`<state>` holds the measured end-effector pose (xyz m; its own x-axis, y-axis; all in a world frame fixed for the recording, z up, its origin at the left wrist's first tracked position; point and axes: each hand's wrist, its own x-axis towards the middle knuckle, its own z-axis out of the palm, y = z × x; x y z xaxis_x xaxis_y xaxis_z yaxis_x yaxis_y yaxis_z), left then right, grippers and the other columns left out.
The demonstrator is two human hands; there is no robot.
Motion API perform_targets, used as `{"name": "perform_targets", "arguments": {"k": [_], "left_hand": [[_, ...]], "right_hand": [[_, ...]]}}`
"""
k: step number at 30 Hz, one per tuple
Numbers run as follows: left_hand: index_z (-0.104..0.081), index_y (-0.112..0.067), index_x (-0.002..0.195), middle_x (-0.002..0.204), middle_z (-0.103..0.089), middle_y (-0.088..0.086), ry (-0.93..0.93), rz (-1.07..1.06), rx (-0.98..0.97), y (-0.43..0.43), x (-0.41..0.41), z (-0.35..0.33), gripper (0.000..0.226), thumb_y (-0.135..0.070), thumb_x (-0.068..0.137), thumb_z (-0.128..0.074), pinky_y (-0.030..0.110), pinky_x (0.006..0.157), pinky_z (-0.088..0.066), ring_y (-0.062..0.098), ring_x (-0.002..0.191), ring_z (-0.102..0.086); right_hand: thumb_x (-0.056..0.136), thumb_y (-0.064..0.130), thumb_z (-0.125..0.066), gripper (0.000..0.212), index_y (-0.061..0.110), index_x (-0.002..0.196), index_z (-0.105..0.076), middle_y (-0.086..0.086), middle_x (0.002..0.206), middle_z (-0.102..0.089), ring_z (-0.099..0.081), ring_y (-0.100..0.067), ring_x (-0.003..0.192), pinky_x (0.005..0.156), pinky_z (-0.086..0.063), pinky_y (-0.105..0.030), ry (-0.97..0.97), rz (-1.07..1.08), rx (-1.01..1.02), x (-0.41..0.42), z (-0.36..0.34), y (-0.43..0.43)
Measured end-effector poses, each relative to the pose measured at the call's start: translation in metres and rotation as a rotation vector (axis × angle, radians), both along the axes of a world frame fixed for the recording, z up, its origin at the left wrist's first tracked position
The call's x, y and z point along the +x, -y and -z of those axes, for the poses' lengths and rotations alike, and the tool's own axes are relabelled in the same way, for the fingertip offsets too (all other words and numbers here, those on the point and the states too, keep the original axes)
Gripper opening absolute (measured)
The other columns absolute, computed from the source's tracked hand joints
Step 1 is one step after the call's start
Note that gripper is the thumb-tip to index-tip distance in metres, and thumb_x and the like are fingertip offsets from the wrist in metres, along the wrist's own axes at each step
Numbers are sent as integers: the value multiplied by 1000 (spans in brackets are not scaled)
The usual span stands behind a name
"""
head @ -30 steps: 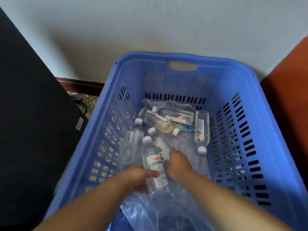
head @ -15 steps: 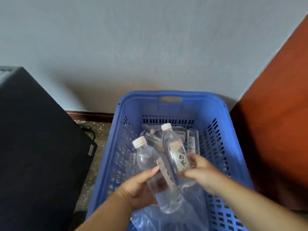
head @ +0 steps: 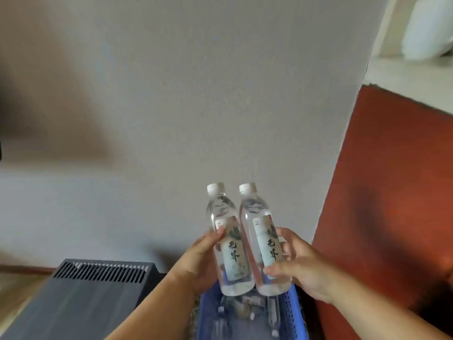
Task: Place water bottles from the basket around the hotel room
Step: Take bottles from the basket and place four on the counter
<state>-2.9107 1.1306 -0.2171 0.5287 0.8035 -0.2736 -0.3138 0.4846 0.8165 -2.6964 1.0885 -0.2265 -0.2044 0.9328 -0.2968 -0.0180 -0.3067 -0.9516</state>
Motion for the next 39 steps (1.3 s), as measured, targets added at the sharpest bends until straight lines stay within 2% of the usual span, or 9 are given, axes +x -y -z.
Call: {"name": "perform_targets", "arguments": {"k": [4,9,14,17,21,27,31,35,39], "left_hand": [[-65,-19,116,104,-67,15,-35,46,185,18,10,-110,82,-46,43,-88,53,90,-49,33,99,-62],[-47,-2,131,121,-51,28,-9,82,443,58,47,-213,86,-42,62,-80,68,104,-31,42,110,-51],[-62,-5,117,107,-68,18,-25,24,652,108,118,-283,64,-39,66,-78,53,86,-53,34,97,-66],[-64,-9,115,101,-72,11,-19,36,693,136,178,-303,42,-30,78,-61,45,81,-56,27,95,-68],[-64,-15,117,112,-66,13,-46,130,685,166,262,-319,44,-31,76,-59,52,83,-53,30,105,-63],[-65,-14,115,107,-64,11,-75,233,685,180,375,-332,45,-31,74,-61,49,81,-54,28,101,-61],[-70,-21,106,94,-72,-2,-110,224,730,164,445,-338,36,-32,72,-65,38,82,-54,15,92,-65],[-71,-22,105,104,-73,-1,-180,198,806,124,510,-339,25,-27,81,-65,36,93,-45,14,100,-65],[-71,-15,102,88,-77,-4,-118,253,811,79,569,-333,22,-17,80,-69,14,57,-53,3,79,-70]], "right_hand": [[60,2,-84,69,22,118,-50,-13,106,-65,-67,-26,90,71,-53,-40,78,91,195,12,-116,29],[43,33,-87,73,35,107,-52,18,64,-63,-64,2,64,62,-51,-24,132,207,434,42,-210,81],[58,13,-88,74,22,121,-49,6,76,-56,-62,1,66,60,-51,-18,182,346,590,107,-267,136],[59,9,-86,70,22,117,-49,-6,87,-53,-60,-14,75,57,-51,-22,223,397,598,164,-290,170],[55,16,-88,59,36,97,-52,-6,91,-66,-66,-13,76,55,-51,-18,324,461,611,248,-305,209],[54,23,-88,62,33,102,-52,-5,95,-73,-71,-19,87,82,-56,-40,398,588,579,352,-307,238],[57,22,-88,64,30,108,-51,1,90,-75,-72,-11,80,75,-54,-30,433,650,559,410,-311,229],[61,16,-86,65,30,112,-48,0,94,-74,-72,-12,84,70,-53,-26,472,698,551,468,-317,200],[62,7,-85,65,28,112,-48,-2,94,-74,-72,-13,85,78,-56,-34,508,729,525,529,-313,157]]}}
